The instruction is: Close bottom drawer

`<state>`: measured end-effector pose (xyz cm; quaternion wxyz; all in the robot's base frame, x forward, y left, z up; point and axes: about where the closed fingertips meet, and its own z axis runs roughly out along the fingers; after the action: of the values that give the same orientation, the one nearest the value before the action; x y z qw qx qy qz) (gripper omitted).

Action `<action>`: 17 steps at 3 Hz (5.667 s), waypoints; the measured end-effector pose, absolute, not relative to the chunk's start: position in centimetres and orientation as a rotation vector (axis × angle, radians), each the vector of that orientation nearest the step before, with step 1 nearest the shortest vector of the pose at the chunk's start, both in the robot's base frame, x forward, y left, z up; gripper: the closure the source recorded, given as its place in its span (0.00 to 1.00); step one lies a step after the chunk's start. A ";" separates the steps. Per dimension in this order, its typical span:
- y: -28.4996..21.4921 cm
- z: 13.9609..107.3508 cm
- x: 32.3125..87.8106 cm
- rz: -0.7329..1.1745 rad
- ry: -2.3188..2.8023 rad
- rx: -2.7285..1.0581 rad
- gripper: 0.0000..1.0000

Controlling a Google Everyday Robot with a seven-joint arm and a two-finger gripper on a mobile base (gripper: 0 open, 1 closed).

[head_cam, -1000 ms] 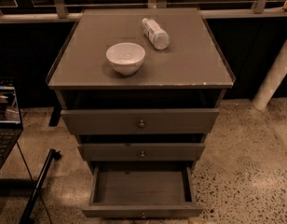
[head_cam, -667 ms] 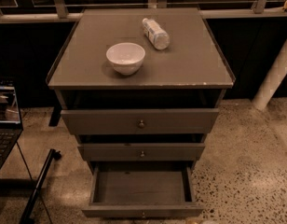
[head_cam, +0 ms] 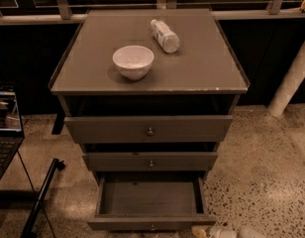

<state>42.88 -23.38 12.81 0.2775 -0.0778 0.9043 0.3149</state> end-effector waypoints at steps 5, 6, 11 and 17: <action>-22.4 16.8 53.0 0.725 2.340 -0.397 1.00; -22.0 17.0 53.4 0.727 2.346 -0.422 1.00; -25.6 16.5 57.3 0.693 2.287 -0.400 1.00; -28.2 16.4 62.7 0.639 2.158 -0.237 1.00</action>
Offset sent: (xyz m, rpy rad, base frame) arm 0.0921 -0.0043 0.0373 -0.0832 -0.1983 0.0246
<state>62.73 -28.25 16.37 0.4254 -0.0948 0.8630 0.2555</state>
